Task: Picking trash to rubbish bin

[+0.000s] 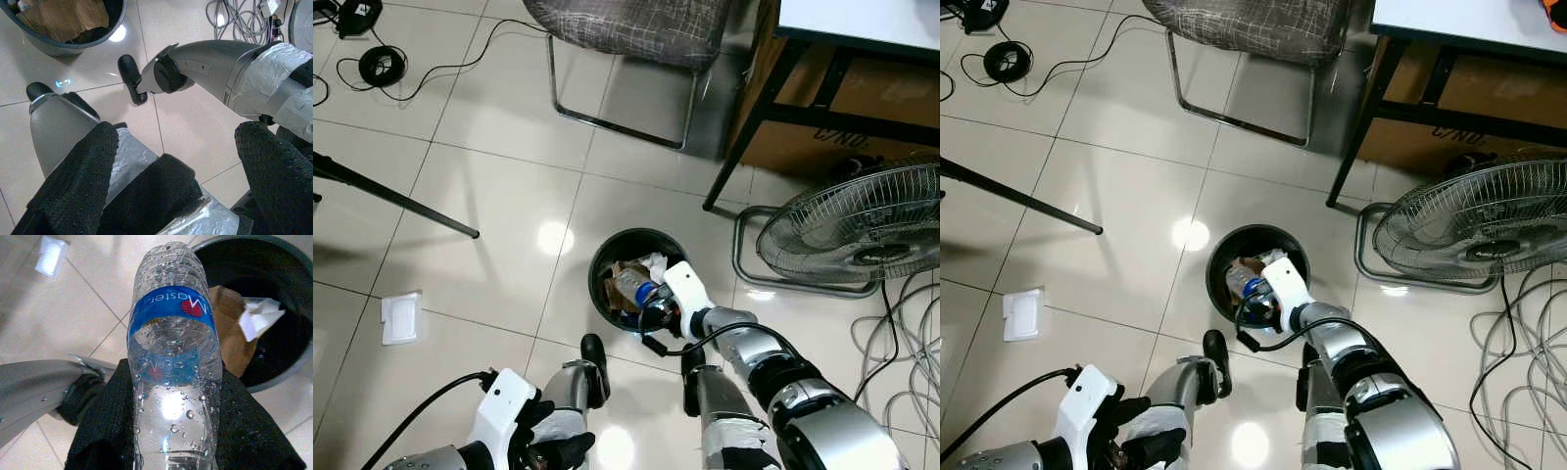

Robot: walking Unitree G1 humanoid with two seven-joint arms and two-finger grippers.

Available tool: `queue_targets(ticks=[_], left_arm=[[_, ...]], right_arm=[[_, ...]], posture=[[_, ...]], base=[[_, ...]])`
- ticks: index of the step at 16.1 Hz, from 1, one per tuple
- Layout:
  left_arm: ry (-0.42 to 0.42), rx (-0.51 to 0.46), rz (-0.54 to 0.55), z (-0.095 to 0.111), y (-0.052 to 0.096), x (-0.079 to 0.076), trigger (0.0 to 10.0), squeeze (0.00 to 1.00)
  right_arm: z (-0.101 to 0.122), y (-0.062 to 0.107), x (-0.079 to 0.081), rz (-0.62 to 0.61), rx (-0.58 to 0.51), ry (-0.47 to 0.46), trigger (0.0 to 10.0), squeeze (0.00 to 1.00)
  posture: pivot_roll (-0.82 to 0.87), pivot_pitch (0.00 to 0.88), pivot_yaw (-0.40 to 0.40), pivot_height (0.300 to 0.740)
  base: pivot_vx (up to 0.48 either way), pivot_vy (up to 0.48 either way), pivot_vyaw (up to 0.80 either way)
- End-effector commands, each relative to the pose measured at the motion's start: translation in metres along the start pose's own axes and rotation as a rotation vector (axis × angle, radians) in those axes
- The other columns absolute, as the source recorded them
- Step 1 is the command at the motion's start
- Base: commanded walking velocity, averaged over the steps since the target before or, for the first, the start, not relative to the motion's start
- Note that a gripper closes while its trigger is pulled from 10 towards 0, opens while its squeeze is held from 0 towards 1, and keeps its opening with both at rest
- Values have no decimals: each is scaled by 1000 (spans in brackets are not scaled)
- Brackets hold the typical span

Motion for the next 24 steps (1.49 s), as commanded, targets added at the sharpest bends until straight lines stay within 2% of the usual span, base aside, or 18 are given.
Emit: queue_targets(ticks=[1,3,5,10,11,24], left_arm=[[23,39,4,-12,3,-1,10000,0],[24,40,-1,-13,3,-3,10000,0],[26,42,-5,-14,3,-4,10000,0],[26,46,-6,-15,3,-5,10000,0],[26,46,-6,-15,3,-5,10000,0],[26,51,-8,-18,2,-6,10000,0]], right_arm=[[-16,1,5,-8,37,-33,10000,0],[-28,4,0,-45,71,-24,10000,0],[-30,5,-1,-57,69,-28,10000,0],[-26,6,-9,-106,34,-50,10000,0],[-24,5,-8,-100,24,-59,10000,992],[-22,6,-9,-100,-5,-91,10000,1000]], posture=[[51,504,82,740],[52,509,80,740],[56,511,81,740],[56,511,81,740],[57,512,84,740],[54,512,82,740]], base=[[0,0,0],[0,0,0],[0,0,0],[0,0,0],[0,0,0],[0,0,0]])
Point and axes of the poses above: a point about 5 cm out from each wrist's last joint towards the gripper, its own y axis pointing back from the gripper into the wrist, its own z axis along the axis of the wrist's last joint, x = y × z, the point moved 4 cm from there along -y, pointing out of the wrist towards the gripper, and after that the axes turned 14 degrees about y, right-handed, at the moved point
